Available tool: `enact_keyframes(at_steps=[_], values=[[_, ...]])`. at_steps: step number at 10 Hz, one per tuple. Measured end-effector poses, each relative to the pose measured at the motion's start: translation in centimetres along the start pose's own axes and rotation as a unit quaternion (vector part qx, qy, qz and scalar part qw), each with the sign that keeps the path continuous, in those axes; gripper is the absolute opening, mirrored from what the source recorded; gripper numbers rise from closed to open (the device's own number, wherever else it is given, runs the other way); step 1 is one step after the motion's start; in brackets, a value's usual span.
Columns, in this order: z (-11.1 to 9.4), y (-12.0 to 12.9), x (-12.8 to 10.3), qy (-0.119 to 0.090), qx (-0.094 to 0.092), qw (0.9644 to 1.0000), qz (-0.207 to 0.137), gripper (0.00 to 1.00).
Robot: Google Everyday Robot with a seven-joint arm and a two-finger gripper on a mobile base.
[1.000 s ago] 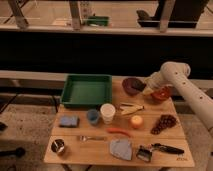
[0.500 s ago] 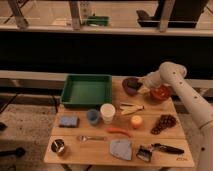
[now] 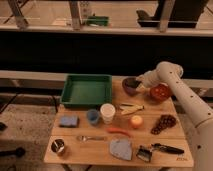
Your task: Wipe purple bowl with eraser
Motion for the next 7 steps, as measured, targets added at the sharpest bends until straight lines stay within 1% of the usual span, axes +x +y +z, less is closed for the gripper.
enact_keyframes(at_steps=[3, 4, 5, 7], values=[[1.6, -0.1, 0.8, 0.018, -0.003, 0.9997, -0.016, 0.00], [1.9, -0.2, 1.2, 0.021, -0.004, 0.9996, -0.017, 0.00], [2.1, -0.3, 1.6, 0.024, -0.004, 0.9996, -0.016, 0.00], [2.8, -1.1, 1.6, 0.023, -0.005, 0.9996, -0.017, 0.00]])
